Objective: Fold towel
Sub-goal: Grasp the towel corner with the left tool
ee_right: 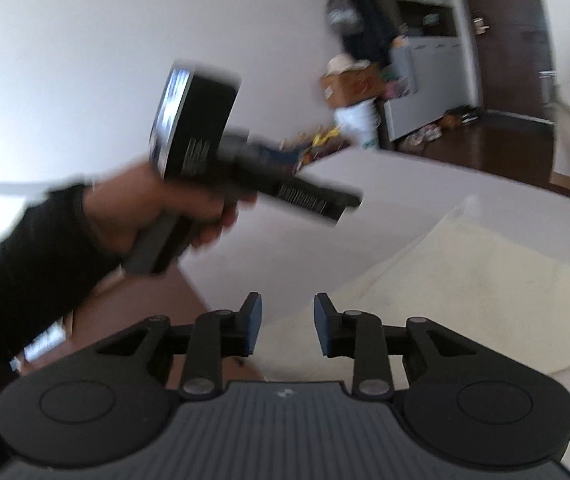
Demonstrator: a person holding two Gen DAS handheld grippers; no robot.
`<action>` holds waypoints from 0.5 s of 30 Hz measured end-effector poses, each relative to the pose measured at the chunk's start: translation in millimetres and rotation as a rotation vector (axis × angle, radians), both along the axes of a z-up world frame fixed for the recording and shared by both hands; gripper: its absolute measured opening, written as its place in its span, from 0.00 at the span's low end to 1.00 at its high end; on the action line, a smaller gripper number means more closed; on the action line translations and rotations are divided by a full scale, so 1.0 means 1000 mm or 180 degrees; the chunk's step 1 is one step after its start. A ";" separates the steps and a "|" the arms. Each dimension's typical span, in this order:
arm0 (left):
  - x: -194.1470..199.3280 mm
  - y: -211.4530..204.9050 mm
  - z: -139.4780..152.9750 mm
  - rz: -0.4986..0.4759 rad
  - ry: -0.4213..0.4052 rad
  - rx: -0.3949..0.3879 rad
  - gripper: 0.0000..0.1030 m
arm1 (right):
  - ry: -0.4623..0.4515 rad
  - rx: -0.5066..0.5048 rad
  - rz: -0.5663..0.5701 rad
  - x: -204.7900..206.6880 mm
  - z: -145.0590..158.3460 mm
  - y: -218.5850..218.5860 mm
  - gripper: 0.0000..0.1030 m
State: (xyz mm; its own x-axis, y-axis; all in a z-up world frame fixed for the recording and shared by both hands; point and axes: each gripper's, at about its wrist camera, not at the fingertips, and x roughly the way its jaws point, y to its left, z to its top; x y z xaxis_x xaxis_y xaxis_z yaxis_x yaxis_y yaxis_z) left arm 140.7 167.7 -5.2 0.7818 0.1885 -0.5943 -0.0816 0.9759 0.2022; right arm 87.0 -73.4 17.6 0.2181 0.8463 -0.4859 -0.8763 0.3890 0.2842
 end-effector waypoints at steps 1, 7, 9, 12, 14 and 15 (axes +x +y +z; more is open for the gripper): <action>0.003 -0.002 0.000 -0.0074 0.0018 -0.0091 1.00 | -0.0016 0.0062 -0.0165 0.006 0.004 -0.010 0.49; 0.028 -0.023 -0.002 -0.0554 0.0117 -0.0607 0.76 | -0.0075 -0.0053 -0.0958 0.032 0.000 -0.047 0.49; 0.036 -0.032 -0.007 -0.0632 0.0178 -0.0584 0.52 | -0.0021 -0.0052 -0.1088 0.037 -0.003 -0.056 0.49; 0.050 -0.040 -0.019 -0.0732 0.0262 -0.0602 0.50 | 0.0025 -0.0040 -0.1166 0.042 -0.008 -0.066 0.49; 0.058 -0.043 -0.026 -0.0745 0.0310 -0.0592 0.49 | 0.0044 -0.0034 -0.1202 0.046 -0.010 -0.071 0.49; 0.060 -0.044 -0.028 -0.0749 0.0324 -0.0587 0.43 | 0.0056 -0.0031 -0.1207 0.046 -0.011 -0.071 0.49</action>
